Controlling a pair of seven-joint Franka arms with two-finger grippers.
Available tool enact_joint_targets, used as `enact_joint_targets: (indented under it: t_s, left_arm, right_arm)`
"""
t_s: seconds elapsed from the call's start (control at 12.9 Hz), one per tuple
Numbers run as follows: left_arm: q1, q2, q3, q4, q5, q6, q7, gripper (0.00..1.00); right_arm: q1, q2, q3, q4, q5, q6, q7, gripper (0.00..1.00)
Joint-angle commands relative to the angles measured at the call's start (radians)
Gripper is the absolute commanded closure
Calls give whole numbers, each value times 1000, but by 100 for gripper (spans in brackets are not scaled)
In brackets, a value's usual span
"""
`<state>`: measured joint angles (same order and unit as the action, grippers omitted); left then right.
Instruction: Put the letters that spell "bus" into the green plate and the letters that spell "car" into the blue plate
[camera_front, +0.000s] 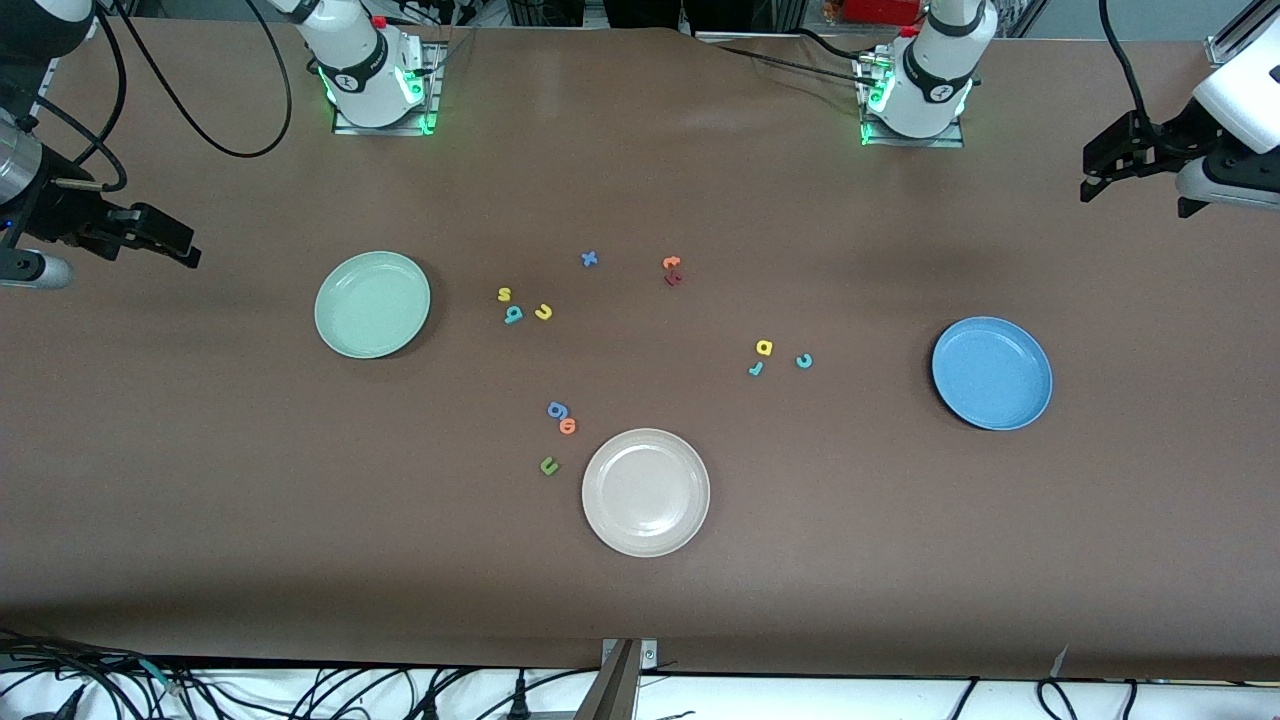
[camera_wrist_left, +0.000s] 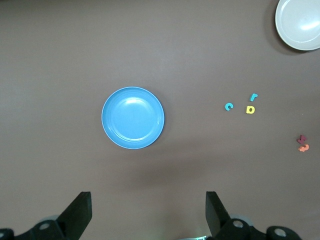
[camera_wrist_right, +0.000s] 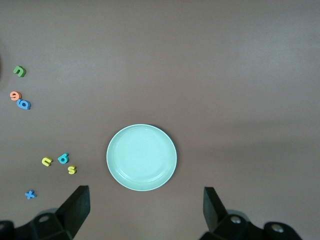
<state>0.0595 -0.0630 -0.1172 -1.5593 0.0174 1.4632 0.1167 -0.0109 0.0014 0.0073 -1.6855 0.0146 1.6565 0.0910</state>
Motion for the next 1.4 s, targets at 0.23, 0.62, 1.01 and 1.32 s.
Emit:
enact_joint_targets:
  t_s: [0.23, 0.62, 1.01, 1.32]
  left_arm:
    - [8, -11, -2, 10, -4, 28, -25, 0]
    - [8, -12, -13, 10, -2, 29, -25, 0]
    - [8, -12, -16, 10, -2, 28, -25, 0]
    - [8, -12, -13, 10, -2, 26, -25, 0]
  right_arm:
    - [-4, 8, 0, 26, 18, -24, -14, 0]
    - [-4, 8, -1, 26, 18, -23, -16, 0]
    - [-4, 8, 0, 26, 18, -23, -14, 0]
    - [-4, 8, 0, 27, 18, -23, -10, 0]
